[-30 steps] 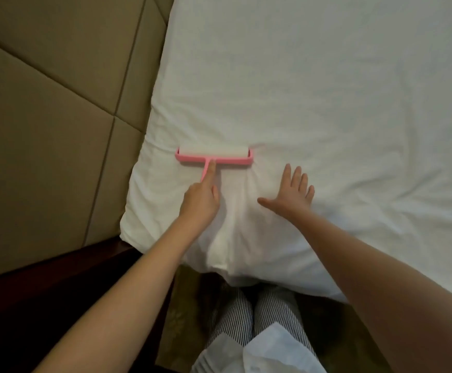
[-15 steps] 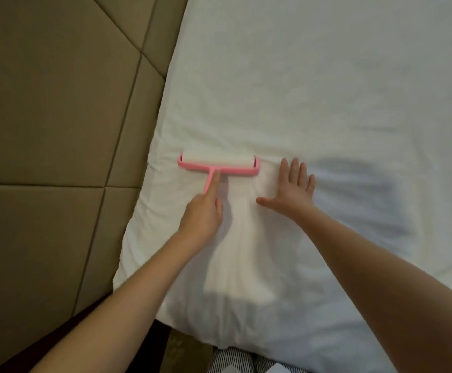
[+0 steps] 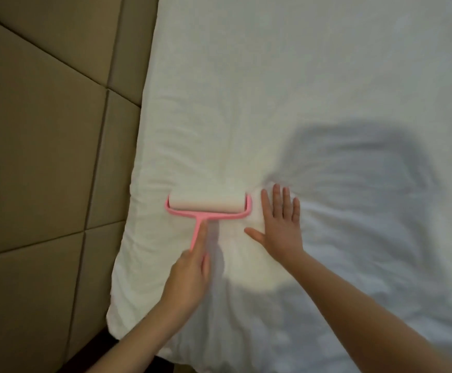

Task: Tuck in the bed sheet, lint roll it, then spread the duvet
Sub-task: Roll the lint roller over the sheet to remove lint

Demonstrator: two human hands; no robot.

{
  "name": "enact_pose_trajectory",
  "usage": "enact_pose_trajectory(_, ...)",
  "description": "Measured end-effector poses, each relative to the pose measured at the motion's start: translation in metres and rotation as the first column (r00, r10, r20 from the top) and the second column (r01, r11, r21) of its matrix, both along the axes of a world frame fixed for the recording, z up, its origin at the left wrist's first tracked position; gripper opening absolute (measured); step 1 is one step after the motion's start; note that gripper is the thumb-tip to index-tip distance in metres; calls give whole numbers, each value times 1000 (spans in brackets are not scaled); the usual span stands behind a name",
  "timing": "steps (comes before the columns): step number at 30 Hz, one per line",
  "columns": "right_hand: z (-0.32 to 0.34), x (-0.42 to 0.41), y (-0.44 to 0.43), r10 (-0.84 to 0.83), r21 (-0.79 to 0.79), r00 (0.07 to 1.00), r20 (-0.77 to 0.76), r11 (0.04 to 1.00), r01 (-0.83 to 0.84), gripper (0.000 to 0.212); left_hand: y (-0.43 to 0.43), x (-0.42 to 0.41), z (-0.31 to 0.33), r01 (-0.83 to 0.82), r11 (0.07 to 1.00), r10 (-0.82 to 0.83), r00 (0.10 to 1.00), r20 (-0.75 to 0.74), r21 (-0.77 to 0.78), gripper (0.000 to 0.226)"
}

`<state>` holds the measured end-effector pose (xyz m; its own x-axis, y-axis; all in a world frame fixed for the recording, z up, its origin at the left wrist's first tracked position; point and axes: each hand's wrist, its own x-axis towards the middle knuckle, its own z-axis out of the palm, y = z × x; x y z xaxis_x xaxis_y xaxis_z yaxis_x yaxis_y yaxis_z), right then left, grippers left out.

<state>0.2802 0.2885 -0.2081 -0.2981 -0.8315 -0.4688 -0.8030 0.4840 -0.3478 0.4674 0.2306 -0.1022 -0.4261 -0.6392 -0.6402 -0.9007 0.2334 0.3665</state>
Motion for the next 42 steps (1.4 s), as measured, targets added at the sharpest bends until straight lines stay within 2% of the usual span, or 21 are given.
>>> enact_pose_trajectory(2,-2,-6,9,62,-13,998,-22,998,-62,99,-3,3,-3,20,999,-20,1000,-7,-32,67)
enact_pose_trajectory(5,11,-26,13,104,8,993,-54,995,-103,101,-60,-44,-16,16,987,-17,1000,-3,-157,64)
enact_pose_trajectory(8,21,-48,29,4,84,998,-63,996,1,89,-104,-99,2,-15,980,24,999,42,-199,60)
enact_pose_trajectory(10,27,-60,48,-98,127,992,-80,986,107,89,-87,-109,27,-57,963,61,998,9,-265,58)
enact_pose_trajectory(12,31,-74,66,-177,161,980,-93,968,190,94,-42,-103,45,-1,940,-18,998,-55,-340,60)
enact_pose_trajectory(13,31,-81,74,-211,188,973,-94,956,226,97,-16,-101,48,34,944,-60,996,-69,-330,62)
enact_pose_trajectory(17,31,-104,96,-319,299,943,-97,894,333,95,57,-128,22,118,990,-118,993,-1,-78,67)
enact_pose_trajectory(19,29,-112,105,-316,321,944,-90,888,328,93,60,-160,2,171,978,-171,985,10,-115,66)
enact_pose_trajectory(22,23,-121,119,-283,322,956,-73,901,291,96,16,-219,-27,168,961,-187,980,-69,-219,64)
enact_pose_trajectory(25,17,-120,123,-260,302,964,-58,916,265,98,-4,-259,-29,160,957,-189,977,-99,-243,63)
enact_pose_trajectory(27,13,-117,121,-269,292,961,-62,916,276,97,23,-242,-31,124,968,-146,985,-89,-220,63)
enact_pose_trajectory(30,14,-107,127,-283,289,958,-42,915,282,93,93,-164,-14,84,992,-86,996,-19,-89,68)
enact_pose_trajectory(32,14,-97,140,-296,248,955,-14,925,290,95,126,-123,0,154,981,-152,988,23,-119,67)
enact_pose_trajectory(34,15,-89,151,-293,244,956,8,928,283,97,128,-121,4,171,978,-164,984,67,-119,66)
enact_pose_trajectory(36,15,-84,156,-306,277,952,12,916,290,98,105,-147,-6,164,983,-156,983,99,-78,68)
enact_pose_trajectory(39,16,-80,157,-336,270,942,4,907,323,101,50,-209,-29,182,957,-186,983,7,-226,64)
enact_pose_trajectory(42,18,-79,163,-348,252,937,16,909,333,105,23,-258,-37,166,952,-188,980,-63,-258,63)
